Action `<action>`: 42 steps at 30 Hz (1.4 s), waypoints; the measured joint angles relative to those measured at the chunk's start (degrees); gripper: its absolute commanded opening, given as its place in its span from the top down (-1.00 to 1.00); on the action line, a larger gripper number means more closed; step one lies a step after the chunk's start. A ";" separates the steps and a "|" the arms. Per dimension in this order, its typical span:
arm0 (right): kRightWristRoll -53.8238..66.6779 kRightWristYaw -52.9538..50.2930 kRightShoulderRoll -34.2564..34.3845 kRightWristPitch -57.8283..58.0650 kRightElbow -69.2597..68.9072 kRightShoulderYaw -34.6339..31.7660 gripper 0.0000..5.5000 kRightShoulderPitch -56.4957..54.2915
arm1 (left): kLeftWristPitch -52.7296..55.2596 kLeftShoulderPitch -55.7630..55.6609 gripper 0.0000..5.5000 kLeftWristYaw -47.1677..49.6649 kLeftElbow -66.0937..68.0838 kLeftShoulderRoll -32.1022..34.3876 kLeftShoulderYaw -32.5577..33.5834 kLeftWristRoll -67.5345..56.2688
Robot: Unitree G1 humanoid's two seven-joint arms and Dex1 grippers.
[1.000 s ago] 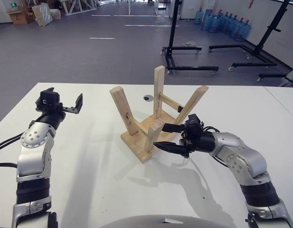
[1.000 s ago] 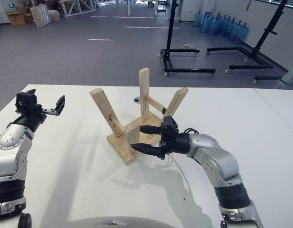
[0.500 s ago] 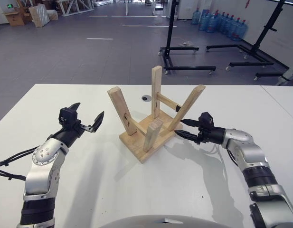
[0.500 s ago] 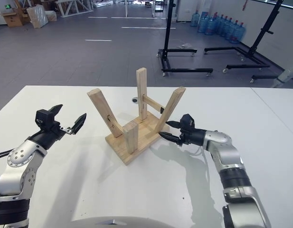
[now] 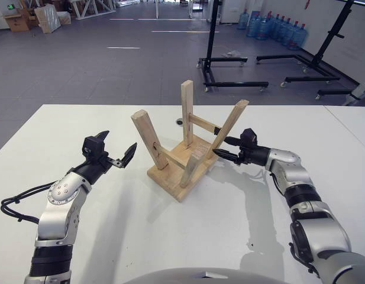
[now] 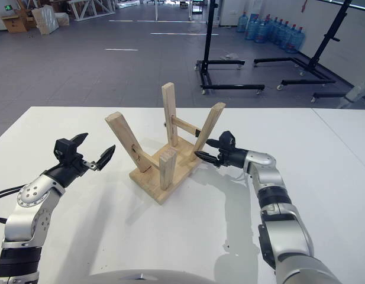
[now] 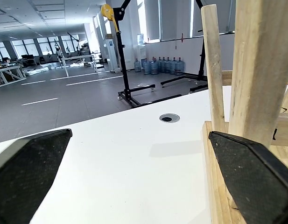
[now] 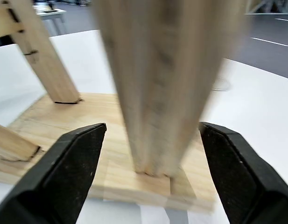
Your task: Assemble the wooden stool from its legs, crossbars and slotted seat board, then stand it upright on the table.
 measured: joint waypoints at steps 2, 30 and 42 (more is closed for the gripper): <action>-0.73 1.05 1.40 -0.86 1.71 1.01 -0.33 -1.25 | -0.47 0.00 -0.96 0.02 0.99 -0.31 -0.37 0.23; -0.16 5.17 -8.51 8.12 -40.93 9.46 -0.26 26.34 | -10.64 4.30 -0.96 7.76 21.27 1.63 7.66 6.42; 2.33 7.58 -6.52 8.42 -39.15 9.80 0.48 24.99 | -12.47 4.39 -0.96 5.88 19.21 0.90 5.77 7.06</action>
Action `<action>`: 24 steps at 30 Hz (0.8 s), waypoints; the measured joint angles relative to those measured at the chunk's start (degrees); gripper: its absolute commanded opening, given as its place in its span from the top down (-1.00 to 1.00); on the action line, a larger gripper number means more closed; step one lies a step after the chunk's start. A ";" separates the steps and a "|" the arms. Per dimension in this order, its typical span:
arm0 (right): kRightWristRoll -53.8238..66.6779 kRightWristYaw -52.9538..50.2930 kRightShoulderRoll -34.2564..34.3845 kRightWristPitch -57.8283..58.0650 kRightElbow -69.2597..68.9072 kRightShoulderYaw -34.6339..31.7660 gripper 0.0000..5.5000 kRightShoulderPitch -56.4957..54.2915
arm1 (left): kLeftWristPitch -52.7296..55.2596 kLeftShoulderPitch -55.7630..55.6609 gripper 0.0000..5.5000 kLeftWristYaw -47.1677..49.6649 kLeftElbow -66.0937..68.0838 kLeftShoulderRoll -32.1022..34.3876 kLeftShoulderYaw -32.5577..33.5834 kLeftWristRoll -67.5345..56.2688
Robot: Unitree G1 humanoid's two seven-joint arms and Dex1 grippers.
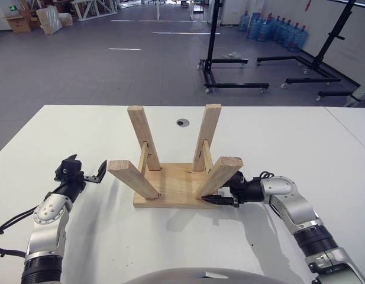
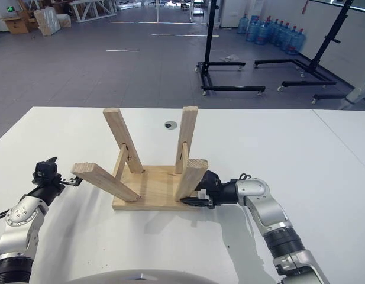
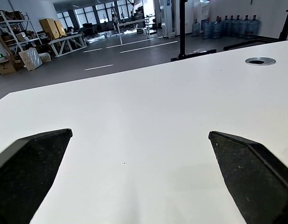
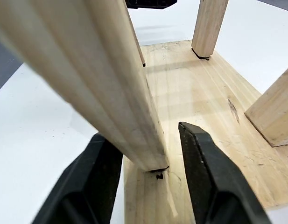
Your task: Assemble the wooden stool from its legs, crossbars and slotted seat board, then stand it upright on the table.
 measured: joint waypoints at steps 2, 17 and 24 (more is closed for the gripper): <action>0.29 0.48 -0.06 0.15 -0.01 -0.01 0.57 -0.24 | 0.00 0.00 -0.96 -0.26 -0.11 0.00 -0.60 0.05; 17.89 12.52 -9.10 35.55 -1.12 -1.53 0.61 -9.87 | -1.38 -0.83 -0.96 1.10 -12.64 -5.03 -6.90 0.56; 20.90 18.90 -15.58 53.38 3.84 3.86 0.61 -18.40 | -3.73 1.61 -0.96 7.53 -14.70 -10.27 -9.46 4.75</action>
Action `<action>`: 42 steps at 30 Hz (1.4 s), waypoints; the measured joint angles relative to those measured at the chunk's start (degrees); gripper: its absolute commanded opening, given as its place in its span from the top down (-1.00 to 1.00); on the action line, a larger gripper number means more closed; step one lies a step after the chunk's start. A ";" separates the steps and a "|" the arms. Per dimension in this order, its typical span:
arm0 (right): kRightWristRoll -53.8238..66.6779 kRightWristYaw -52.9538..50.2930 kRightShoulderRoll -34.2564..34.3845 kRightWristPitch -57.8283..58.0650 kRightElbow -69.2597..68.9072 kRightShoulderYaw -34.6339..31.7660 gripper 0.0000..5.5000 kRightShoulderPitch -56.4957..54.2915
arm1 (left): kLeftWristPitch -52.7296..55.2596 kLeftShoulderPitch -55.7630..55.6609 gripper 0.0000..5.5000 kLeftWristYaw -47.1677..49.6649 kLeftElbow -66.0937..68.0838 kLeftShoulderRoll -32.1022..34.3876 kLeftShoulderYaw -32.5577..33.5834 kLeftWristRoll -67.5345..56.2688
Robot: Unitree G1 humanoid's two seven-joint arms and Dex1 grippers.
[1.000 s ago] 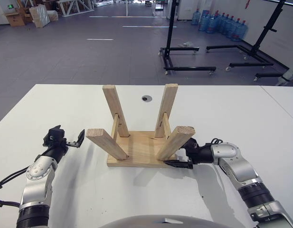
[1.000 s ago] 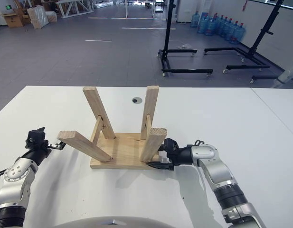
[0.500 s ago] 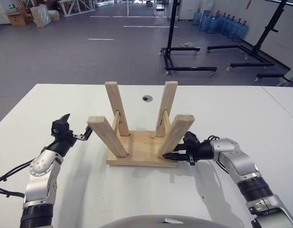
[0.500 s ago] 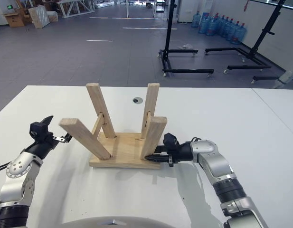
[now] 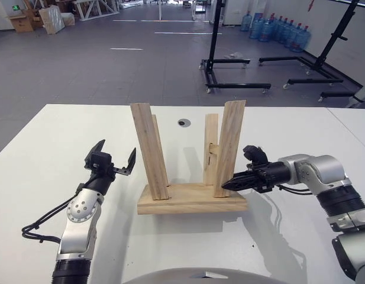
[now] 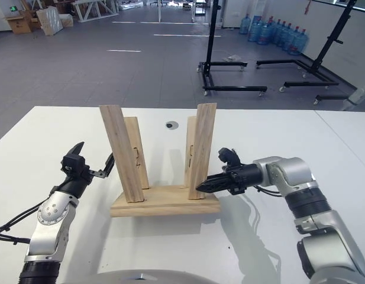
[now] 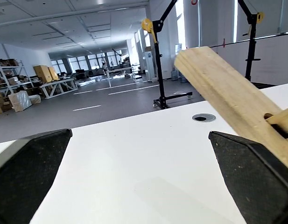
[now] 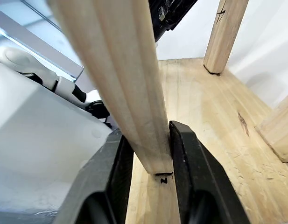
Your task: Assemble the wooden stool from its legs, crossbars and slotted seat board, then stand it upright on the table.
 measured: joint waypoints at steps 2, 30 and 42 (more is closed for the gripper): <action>1.65 0.64 -1.52 3.29 -0.23 1.17 0.61 -0.26 | -0.84 0.37 -0.96 1.38 0.01 -0.76 -0.01 1.02; -1.91 -11.70 7.96 0.13 21.64 -7.38 -0.55 -8.28 | -2.42 -0.70 -0.96 -3.35 5.16 4.82 -1.42 3.38; -8.00 -25.48 8.62 -31.01 7.77 -24.16 -0.55 10.02 | -6.20 5.45 -0.96 -22.85 5.84 18.69 -0.93 -0.81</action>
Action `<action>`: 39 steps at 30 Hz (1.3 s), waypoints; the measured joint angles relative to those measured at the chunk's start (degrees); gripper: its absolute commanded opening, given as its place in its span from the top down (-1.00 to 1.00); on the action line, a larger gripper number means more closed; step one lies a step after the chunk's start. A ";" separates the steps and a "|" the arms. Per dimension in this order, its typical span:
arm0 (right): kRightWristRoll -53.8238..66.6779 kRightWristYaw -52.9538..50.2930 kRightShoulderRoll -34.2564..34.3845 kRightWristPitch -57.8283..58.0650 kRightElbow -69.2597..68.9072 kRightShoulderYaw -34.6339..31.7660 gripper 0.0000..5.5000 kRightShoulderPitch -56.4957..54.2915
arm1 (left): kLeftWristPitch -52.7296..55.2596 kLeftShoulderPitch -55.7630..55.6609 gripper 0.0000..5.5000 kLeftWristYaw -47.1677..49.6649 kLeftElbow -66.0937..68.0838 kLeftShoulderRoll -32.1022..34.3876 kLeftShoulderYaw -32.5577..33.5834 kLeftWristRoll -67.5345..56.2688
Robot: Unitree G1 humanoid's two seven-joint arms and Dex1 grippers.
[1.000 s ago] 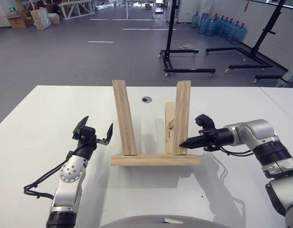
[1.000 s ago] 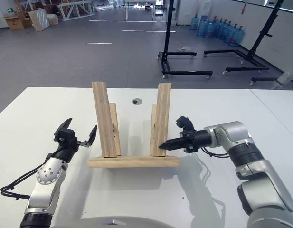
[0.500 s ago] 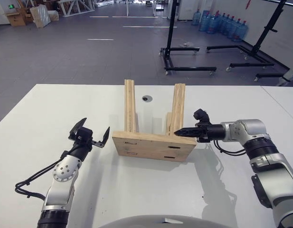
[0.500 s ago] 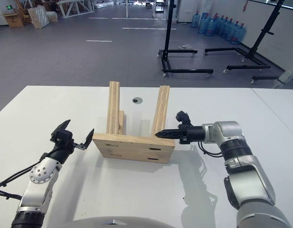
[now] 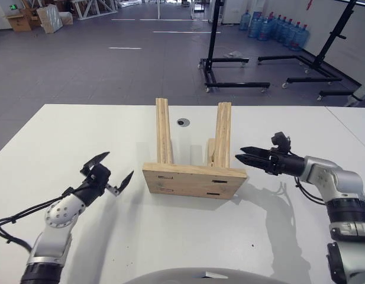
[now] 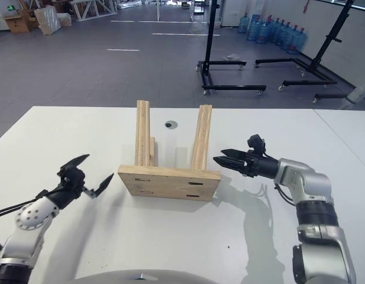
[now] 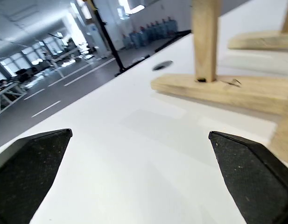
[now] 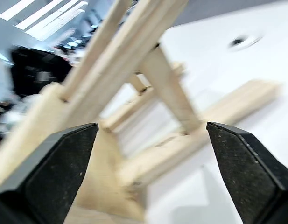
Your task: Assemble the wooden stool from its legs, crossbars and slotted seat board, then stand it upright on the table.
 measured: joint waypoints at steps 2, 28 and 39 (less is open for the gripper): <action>-5.11 -1.38 -0.11 -11.27 -0.24 -0.04 -0.55 3.43 | 0.12 3.22 -0.96 -9.39 -1.73 5.66 -0.14 -3.70; -14.14 14.68 -1.24 -24.99 0.02 15.30 -0.55 4.88 | 0.72 -17.98 -0.96 -23.10 13.16 -1.91 -14.79 -5.29; -12.91 16.07 -0.16 -23.47 -0.19 15.83 -0.57 2.36 | -1.46 -17.44 -0.60 -23.88 15.83 -1.70 -14.63 -4.65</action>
